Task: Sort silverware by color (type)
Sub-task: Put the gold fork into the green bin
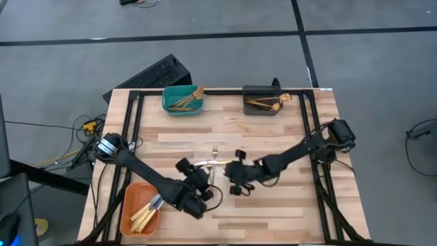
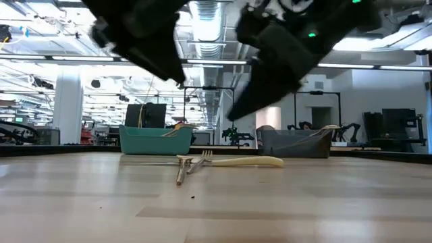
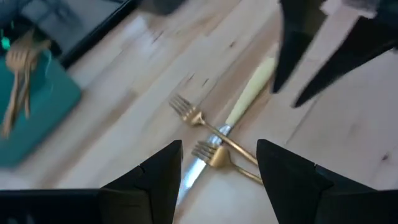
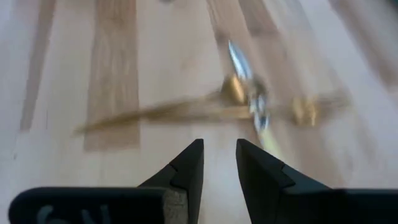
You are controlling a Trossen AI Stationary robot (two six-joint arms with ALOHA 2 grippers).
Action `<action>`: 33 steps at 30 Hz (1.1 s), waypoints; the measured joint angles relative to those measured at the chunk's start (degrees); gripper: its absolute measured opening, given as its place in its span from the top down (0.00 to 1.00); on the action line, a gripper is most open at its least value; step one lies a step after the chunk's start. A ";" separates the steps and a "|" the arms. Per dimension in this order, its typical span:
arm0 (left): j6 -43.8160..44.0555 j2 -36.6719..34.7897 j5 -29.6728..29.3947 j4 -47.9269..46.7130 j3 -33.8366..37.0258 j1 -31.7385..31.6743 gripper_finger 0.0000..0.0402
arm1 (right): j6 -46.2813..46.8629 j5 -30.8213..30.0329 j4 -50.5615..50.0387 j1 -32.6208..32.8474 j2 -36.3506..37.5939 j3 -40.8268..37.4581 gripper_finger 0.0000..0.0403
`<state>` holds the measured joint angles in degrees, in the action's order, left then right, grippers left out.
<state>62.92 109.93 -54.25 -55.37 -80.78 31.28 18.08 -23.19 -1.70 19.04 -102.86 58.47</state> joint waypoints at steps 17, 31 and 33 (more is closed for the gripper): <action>30.07 0.00 0.18 3.49 11.84 5.71 0.51 | -65.13 26.15 6.17 -16.56 -0.58 0.05 0.70; 32.90 0.00 2.26 4.28 12.44 5.10 0.51 | -81.05 23.02 3.46 -18.78 -12.25 7.10 0.70; 32.91 0.00 3.09 4.35 12.48 5.10 0.51 | -81.54 23.07 1.36 -18.88 -13.39 9.09 0.70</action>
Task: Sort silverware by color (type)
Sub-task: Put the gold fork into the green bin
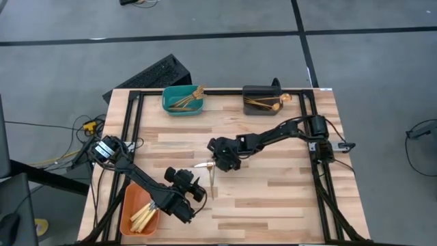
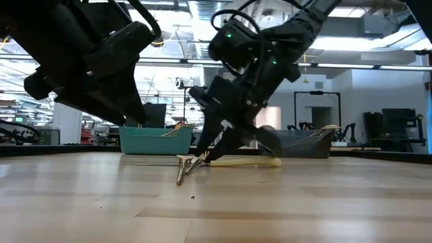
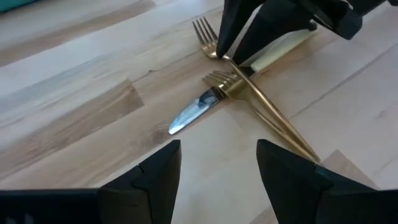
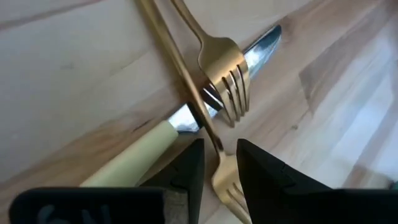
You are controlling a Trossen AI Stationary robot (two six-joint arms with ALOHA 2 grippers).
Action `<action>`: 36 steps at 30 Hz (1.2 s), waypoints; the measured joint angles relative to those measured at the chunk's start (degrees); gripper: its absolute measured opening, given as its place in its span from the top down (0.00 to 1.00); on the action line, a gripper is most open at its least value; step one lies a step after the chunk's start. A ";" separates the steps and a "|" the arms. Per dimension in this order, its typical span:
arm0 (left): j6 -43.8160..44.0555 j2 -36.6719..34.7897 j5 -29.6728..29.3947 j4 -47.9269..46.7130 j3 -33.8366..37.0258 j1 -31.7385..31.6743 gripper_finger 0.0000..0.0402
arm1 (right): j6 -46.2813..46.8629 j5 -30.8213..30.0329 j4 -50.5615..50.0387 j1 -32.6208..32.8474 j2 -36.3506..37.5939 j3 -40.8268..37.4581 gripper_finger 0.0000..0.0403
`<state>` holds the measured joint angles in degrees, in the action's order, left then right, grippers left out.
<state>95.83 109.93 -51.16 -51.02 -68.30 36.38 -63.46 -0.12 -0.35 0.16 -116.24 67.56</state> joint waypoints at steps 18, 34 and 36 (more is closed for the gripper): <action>1.55 0.00 3.37 2.19 0.05 0.07 0.51 | -5.54 0.67 -31.85 -1.33 -10.34 21.40 0.90; 0.08 -0.11 -3.58 5.10 -0.18 -0.34 0.51 | 15.05 6.25 -43.78 -6.48 2.83 20.99 0.95; -4.51 -0.13 -5.33 8.25 -0.68 -0.93 0.51 | 19.06 9.98 -44.86 -7.57 4.51 20.99 0.95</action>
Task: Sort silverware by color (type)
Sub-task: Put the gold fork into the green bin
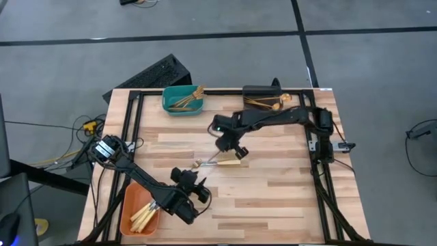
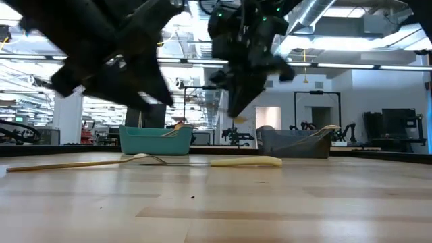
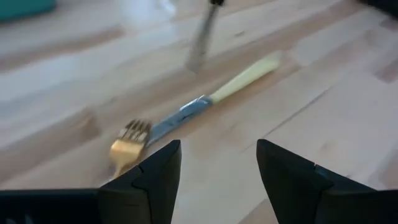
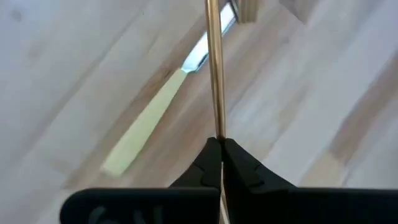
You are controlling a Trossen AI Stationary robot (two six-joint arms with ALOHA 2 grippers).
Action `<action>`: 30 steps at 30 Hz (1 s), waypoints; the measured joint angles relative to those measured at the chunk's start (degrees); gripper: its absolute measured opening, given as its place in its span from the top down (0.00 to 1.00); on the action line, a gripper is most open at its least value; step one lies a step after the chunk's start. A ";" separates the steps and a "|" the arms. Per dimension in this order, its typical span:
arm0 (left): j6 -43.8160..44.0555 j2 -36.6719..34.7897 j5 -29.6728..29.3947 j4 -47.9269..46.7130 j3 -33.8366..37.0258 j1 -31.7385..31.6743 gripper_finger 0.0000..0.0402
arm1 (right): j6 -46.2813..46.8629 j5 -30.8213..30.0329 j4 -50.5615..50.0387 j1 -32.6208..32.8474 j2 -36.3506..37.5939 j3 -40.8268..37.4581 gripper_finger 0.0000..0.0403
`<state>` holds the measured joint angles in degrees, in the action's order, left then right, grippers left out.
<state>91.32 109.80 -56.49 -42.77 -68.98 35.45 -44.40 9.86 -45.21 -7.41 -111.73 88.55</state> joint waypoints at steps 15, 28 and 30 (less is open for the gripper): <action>-32.86 -0.09 -9.00 15.15 -4.47 -0.23 0.51 | 12.99 48.41 10.64 -10.72 18.06 -24.94 0.95; -78.54 -0.09 -5.97 41.68 -4.53 -3.16 0.51 | 65.08 29.15 78.10 -1.70 24.57 -57.79 0.92; -87.20 -0.09 -5.66 43.27 -4.53 -3.40 0.51 | 69.49 28.33 83.86 -0.34 23.66 -59.20 0.92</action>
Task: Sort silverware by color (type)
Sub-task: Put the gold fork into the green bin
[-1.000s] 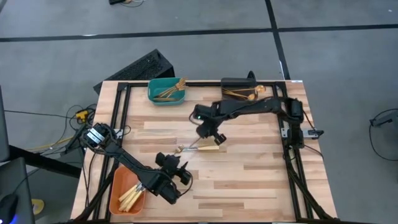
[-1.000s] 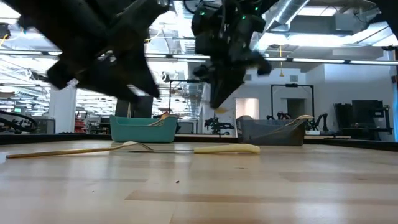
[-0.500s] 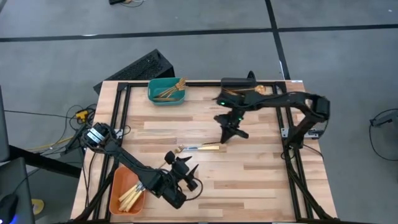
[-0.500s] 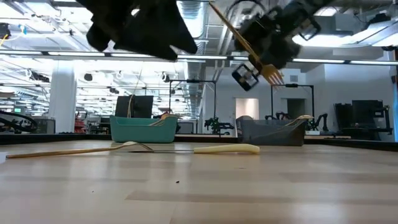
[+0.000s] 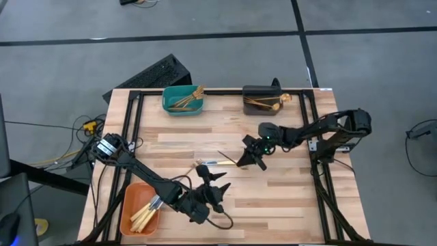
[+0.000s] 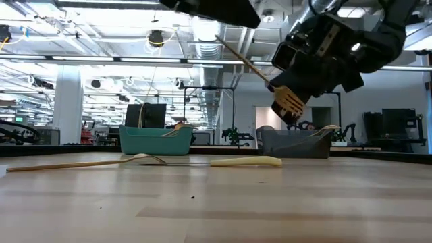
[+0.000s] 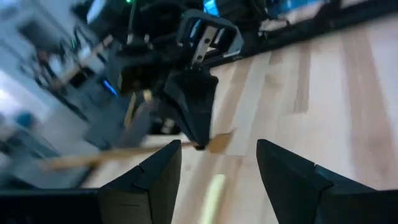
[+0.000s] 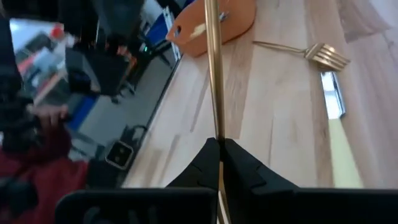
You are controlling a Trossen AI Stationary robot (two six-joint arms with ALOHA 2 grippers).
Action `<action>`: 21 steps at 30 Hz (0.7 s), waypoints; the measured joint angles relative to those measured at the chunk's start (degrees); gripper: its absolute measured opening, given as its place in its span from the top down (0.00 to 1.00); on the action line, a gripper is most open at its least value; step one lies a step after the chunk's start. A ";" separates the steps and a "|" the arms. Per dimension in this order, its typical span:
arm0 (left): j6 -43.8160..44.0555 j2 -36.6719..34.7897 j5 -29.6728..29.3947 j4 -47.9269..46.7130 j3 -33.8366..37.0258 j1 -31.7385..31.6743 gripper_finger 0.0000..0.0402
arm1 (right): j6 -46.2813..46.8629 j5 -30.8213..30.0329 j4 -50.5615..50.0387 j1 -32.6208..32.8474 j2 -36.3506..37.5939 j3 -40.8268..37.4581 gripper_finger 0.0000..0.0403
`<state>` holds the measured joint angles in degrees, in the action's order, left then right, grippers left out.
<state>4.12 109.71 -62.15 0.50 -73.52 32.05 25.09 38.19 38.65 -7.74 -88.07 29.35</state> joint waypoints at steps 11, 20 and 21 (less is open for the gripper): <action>-34.66 0.00 5.66 0.38 0.00 -3.69 0.52 | 9.67 -5.70 5.65 5.53 -3.26 -0.88 0.92; -40.94 0.00 8.18 -2.10 0.00 -7.25 0.70 | 14.24 -6.90 7.45 5.90 -3.21 -0.82 0.92; -40.70 0.01 8.57 -3.33 0.00 -7.63 0.72 | 14.73 -6.91 7.52 5.90 -3.21 -0.82 0.92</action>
<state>-36.58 109.72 -53.58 -2.83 -73.52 24.41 39.82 31.28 46.18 -1.85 -91.29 28.53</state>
